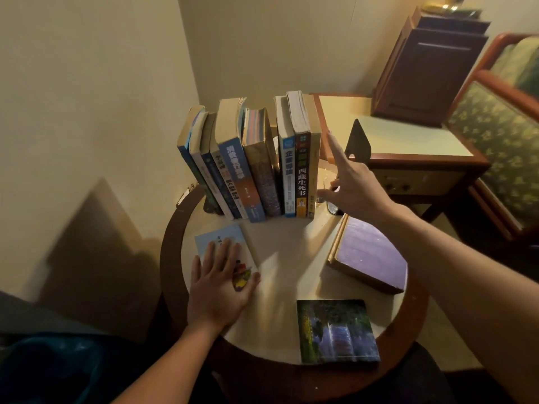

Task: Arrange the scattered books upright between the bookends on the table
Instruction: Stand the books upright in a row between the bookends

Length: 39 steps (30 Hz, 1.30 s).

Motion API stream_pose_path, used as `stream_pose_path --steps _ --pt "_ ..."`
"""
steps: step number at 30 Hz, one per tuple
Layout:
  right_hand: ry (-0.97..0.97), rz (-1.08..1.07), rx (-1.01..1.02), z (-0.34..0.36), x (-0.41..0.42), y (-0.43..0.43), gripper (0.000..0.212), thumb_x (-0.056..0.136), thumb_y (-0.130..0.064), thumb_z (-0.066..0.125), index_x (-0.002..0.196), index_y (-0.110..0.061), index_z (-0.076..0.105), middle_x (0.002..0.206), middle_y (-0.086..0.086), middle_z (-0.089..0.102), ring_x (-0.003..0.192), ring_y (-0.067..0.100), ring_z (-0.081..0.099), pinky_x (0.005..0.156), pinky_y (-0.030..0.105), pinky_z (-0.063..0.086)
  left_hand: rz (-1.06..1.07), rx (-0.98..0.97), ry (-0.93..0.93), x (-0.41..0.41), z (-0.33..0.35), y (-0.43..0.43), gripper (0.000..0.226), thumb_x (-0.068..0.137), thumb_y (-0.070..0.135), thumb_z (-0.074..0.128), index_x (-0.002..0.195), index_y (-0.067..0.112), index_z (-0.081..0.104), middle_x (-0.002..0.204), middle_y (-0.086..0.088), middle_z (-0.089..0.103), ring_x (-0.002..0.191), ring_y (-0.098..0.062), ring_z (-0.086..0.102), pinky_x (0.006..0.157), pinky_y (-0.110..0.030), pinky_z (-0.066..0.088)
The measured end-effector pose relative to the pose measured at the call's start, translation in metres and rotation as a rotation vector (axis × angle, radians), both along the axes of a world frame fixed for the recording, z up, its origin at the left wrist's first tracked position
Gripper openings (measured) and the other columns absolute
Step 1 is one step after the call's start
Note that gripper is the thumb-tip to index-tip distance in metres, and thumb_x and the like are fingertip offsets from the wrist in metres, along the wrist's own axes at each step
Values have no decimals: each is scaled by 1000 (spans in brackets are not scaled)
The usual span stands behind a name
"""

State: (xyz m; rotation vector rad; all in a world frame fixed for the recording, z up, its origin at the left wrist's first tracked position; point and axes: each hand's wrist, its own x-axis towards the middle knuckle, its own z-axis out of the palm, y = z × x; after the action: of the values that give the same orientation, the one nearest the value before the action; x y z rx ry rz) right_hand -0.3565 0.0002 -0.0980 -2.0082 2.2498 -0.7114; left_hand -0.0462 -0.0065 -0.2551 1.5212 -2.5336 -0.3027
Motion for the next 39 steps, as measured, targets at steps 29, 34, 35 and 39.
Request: stream_pose_path --steps 29,34,35,39 --pt "-641 -469 254 -90 -55 152 109 89 -45 71 158 -26 -11 149 8 45 132 29 51 103 46 49 -40 704 319 -190 69 42 56 100 52 49 149 25 43 149 -4 51 132 -26 51 109 -38 41" --pt "-833 -566 219 -106 -48 142 110 83 -66 64 158 -24 -5 160 12 28 146 36 30 115 57 35 -48 730 464 -208 57 46 62 81 65 57 138 42 51 127 10 66 114 -16 63 101 -47 52" --pt "-810 -577 239 -110 -46 141 111 85 -67 62 159 -21 -8 165 12 15 151 38 15 120 58 24 -39 706 482 -208 56 47 61 81 65 57 137 42 53 123 12 68 111 -15 65 99 -46 53" --pt "-752 -614 144 -120 -34 134 100 95 -50 61 159 -14 -7 168 11 -3 154 32 -8 124 50 0 30 664 491 -207 57 48 52 85 60 62 129 33 61 114 10 71 101 -15 67 92 -45 57"
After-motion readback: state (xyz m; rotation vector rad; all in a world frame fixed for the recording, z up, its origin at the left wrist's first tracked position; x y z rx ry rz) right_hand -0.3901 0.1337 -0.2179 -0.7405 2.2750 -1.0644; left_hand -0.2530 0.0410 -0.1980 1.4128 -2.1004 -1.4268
